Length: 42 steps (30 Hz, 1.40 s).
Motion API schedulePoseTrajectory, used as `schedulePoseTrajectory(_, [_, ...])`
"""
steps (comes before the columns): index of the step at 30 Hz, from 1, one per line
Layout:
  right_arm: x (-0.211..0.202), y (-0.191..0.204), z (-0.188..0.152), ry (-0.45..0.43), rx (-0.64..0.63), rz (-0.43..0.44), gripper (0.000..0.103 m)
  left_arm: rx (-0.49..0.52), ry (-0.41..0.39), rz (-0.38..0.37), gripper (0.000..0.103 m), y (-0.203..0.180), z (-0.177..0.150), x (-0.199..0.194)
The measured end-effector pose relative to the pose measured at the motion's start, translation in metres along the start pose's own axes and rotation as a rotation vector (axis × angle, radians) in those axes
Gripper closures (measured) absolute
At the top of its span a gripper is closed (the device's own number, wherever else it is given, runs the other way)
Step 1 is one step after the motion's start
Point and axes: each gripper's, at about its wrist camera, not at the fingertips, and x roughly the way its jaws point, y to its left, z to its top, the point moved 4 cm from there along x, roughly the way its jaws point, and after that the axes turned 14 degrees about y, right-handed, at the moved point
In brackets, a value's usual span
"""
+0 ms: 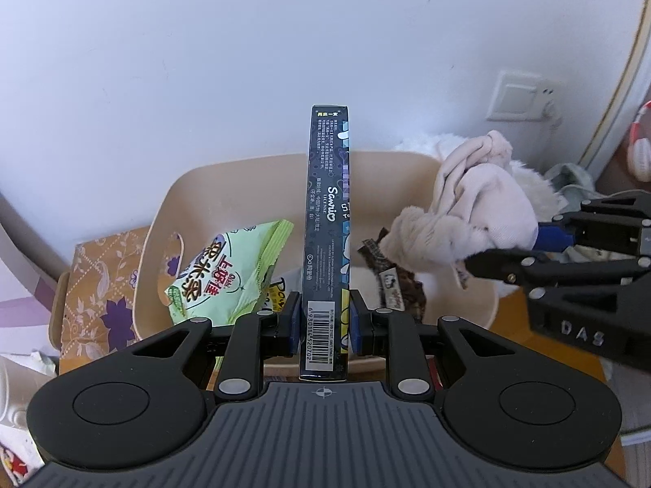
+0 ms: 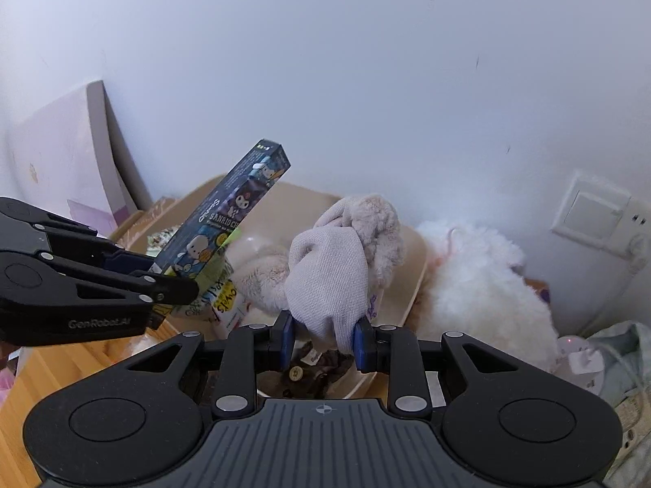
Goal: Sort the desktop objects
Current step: 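Lower both items into the beige basket and open both tools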
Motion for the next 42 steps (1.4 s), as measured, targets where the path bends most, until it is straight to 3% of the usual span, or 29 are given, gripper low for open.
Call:
schedulePoseTrajectory(9, [0.042,-0.013,-0.003,0.065,0.069,-0.038,0.077,-0.017,0.082,0.062,0.08,0.003,0.008,0.045])
schedulePoseTrajectory(17, [0.056,-0.009,-0.004,0.096,0.082,-0.07,0.076,0.04,0.122,0.067,0.08,-0.004,0.006,0.065])
schedulePoseTrajectory(22, [0.059,0.001,-0.003,0.106,0.077,-0.109,0.073,0.073,0.129,0.03,0.079,-0.006,0.003,0.071])
schedulePoseTrajectory(23, [0.059,0.003,-0.003,0.11,0.074,-0.116,0.071,0.093,0.108,0.021,0.076,-0.006,0.002,0.07])
schedulePoseTrajectory(25, [0.058,0.007,-0.005,0.113,0.072,-0.14,0.067,0.095,0.114,0.003,0.053,-0.005,0.0,0.068])
schedulePoseTrajectory(32, [0.041,0.015,-0.009,0.082,0.106,-0.158,0.047,0.141,0.06,-0.009,0.041,0.009,-0.012,0.045])
schedulePoseTrajectory(34, [0.033,0.016,-0.008,0.064,0.109,-0.158,0.036,0.146,0.041,-0.01,0.04,0.015,-0.015,0.035])
schedulePoseTrajectory(36, [0.023,0.017,-0.008,0.043,0.125,-0.181,0.014,0.148,0.02,-0.018,0.036,0.022,-0.016,0.025])
schedulePoseTrajectory(38, [0.015,0.016,-0.01,0.014,0.137,-0.17,0.004,0.147,-0.001,-0.035,0.032,0.028,-0.018,0.016])
schedulePoseTrajectory(42, [0.001,0.017,-0.019,-0.015,0.134,-0.169,0.0,0.155,-0.032,-0.061,0.03,0.042,-0.026,-0.001])
